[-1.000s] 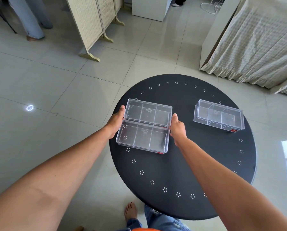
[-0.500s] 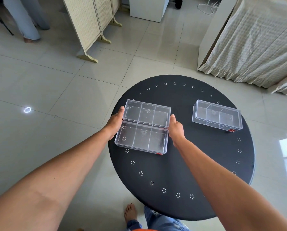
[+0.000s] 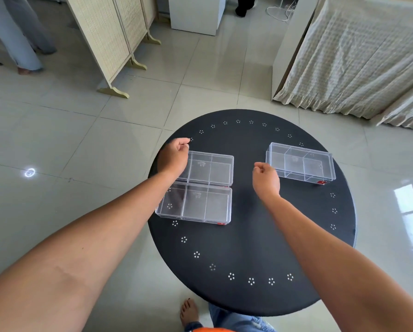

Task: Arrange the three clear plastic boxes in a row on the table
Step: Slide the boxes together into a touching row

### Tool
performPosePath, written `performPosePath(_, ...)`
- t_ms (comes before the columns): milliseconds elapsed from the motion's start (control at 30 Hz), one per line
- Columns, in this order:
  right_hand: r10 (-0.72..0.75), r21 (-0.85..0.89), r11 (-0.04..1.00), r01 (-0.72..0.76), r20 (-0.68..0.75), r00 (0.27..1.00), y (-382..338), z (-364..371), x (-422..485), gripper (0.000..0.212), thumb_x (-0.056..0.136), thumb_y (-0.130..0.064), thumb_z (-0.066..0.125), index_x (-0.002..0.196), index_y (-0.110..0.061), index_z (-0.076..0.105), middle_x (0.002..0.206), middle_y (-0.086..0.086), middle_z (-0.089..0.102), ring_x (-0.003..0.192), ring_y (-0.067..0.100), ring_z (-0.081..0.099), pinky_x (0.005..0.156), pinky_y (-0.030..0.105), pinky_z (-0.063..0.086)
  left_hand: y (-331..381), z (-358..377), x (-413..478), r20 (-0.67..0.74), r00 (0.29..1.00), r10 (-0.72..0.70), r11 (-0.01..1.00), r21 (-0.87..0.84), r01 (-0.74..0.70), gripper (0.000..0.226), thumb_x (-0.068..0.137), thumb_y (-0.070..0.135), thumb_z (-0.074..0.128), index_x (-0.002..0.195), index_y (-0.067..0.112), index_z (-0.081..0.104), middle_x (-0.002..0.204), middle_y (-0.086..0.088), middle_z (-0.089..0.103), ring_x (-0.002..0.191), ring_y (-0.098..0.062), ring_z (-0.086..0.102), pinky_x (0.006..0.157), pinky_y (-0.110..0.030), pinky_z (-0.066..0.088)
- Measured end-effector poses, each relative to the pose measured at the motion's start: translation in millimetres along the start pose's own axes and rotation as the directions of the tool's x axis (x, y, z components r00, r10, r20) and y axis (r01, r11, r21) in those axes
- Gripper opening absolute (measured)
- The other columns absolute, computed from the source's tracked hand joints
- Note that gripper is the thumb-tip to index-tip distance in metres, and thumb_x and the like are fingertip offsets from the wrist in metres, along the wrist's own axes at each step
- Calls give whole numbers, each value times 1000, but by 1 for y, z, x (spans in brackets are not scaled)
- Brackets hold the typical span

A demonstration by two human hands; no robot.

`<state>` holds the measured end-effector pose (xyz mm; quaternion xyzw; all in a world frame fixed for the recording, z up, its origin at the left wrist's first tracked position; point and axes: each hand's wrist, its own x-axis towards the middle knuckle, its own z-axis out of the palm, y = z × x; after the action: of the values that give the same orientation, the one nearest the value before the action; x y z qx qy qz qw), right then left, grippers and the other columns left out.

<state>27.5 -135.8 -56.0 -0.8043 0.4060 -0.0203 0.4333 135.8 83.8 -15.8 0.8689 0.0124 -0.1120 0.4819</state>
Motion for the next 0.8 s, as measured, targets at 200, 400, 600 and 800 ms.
performPosePath(200, 6, -63, 998, -17, -179, 984, 20, -50, 27, 41, 95, -15, 39, 126, -20, 66, 127, 12, 61, 119, 32, 57, 91, 36, 46, 39, 66, -2, 206, 978, 38, 998, -62, -25, 27, 88, 21, 49, 101, 30, 71, 109, -2, 74, 104, -24, 69, 89, -44, 56)
performPosePath(400, 76, -188, 970, -157, -379, 922, 49, -105, 57, 42, 96, -17, 46, 137, -18, 55, 141, 17, 45, 134, 36, 37, 111, 41, 27, 73, 136, -1, 376, 926, 40, 998, -51, -23, 27, 89, 22, 52, 108, 25, 70, 116, 0, 72, 109, -24, 68, 95, -44, 54)
performPosePath(600, 245, -86, 953, -292, -349, 904, 79, -135, 87, 55, 97, -32, 47, 147, -12, 39, 149, 18, 34, 139, 37, 30, 115, 41, 22, 93, 190, -1, 510, 857, -68, 998, 39, 56, 50, 91, 25, 56, 141, 19, 51, 138, -3, 58, 126, -23, 56, 103, -31, 44)
performPosePath(800, 341, 74, 940, -333, -183, 922, 91, -138, 105, 65, 101, -38, 42, 157, -8, 26, 159, 15, 37, 143, 34, 38, 114, 40, 30, 93, 224, 1, 601, 780, -176, 982, 50, 183, 61, 94, 21, 53, 151, 11, 30, 120, 2, 55, 115, -22, 50, 83, -23, 37)
